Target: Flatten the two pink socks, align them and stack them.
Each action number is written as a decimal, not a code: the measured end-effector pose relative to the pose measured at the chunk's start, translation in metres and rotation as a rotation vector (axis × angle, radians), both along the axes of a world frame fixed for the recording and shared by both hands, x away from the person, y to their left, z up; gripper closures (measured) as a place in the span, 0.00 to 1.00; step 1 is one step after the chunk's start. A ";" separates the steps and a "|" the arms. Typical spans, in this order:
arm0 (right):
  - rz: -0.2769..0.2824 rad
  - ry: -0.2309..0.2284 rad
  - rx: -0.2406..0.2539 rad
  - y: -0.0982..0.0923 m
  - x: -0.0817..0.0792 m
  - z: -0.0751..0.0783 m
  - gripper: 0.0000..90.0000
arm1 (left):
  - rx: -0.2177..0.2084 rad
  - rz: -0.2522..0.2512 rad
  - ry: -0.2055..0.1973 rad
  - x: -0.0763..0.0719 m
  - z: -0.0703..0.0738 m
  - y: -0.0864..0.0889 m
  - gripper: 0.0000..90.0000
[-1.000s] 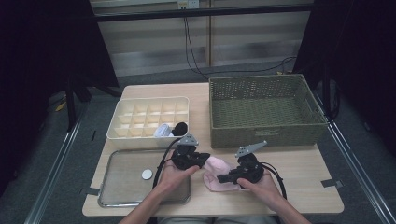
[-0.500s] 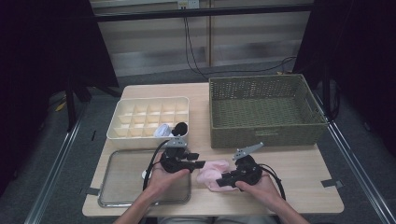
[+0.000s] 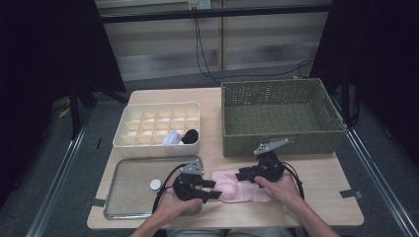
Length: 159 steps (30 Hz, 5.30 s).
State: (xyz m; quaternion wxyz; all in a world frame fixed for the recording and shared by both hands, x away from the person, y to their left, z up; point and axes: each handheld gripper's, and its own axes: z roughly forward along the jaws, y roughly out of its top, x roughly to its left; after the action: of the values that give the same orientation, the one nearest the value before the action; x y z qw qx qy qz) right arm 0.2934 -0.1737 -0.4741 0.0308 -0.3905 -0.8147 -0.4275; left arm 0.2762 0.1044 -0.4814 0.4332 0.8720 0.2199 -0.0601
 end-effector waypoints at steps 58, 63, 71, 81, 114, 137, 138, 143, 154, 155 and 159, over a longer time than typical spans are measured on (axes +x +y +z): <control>-0.109 -0.021 -0.045 -0.038 -0.051 0.006 0.86 | 0.007 -0.079 -0.074 -0.005 0.006 0.003 0.83; -0.057 -0.011 -0.045 -0.019 -0.046 0.005 0.89 | -0.006 -0.038 -0.036 -0.004 0.005 0.014 0.78; 0.058 0.024 -0.021 0.017 -0.042 -0.002 0.92 | 0.046 -0.074 -0.008 0.000 -0.006 0.002 0.89; 0.083 0.020 -0.003 0.017 -0.050 -0.003 0.92 | 0.056 -0.056 0.013 -0.004 -0.009 -0.001 0.84; -0.143 -0.026 -0.090 -0.046 -0.034 -0.005 0.95 | 0.050 -0.026 0.015 -0.010 -0.011 -0.020 0.70; -0.209 0.019 0.004 -0.068 -0.048 0.001 0.95 | 0.031 0.009 -0.014 0.017 -0.004 -0.014 0.99; -0.210 0.019 -0.005 -0.067 -0.048 0.000 0.95 | 0.035 0.011 -0.012 0.017 -0.006 -0.013 0.99; -0.201 0.023 -0.023 -0.064 -0.044 -0.006 0.95 | 0.000 0.042 -0.004 0.019 -0.002 -0.004 0.96; -0.194 0.010 -0.009 -0.063 -0.038 -0.003 0.95 | -0.035 0.048 -0.002 0.023 0.012 -0.014 0.53; -0.193 0.009 -0.008 -0.063 -0.038 -0.002 0.95 | -0.031 0.044 -0.001 0.025 0.011 -0.017 0.52; -0.193 0.000 -0.005 -0.062 -0.037 0.002 0.95 | -0.035 0.057 0.028 0.031 0.006 -0.026 0.49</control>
State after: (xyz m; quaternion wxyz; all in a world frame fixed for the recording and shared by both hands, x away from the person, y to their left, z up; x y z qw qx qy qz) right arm 0.2568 -0.2361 -0.4724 -0.0115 -0.4671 -0.7743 -0.4267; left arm 0.3068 0.0783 -0.4754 0.4469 0.8567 0.2494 -0.0639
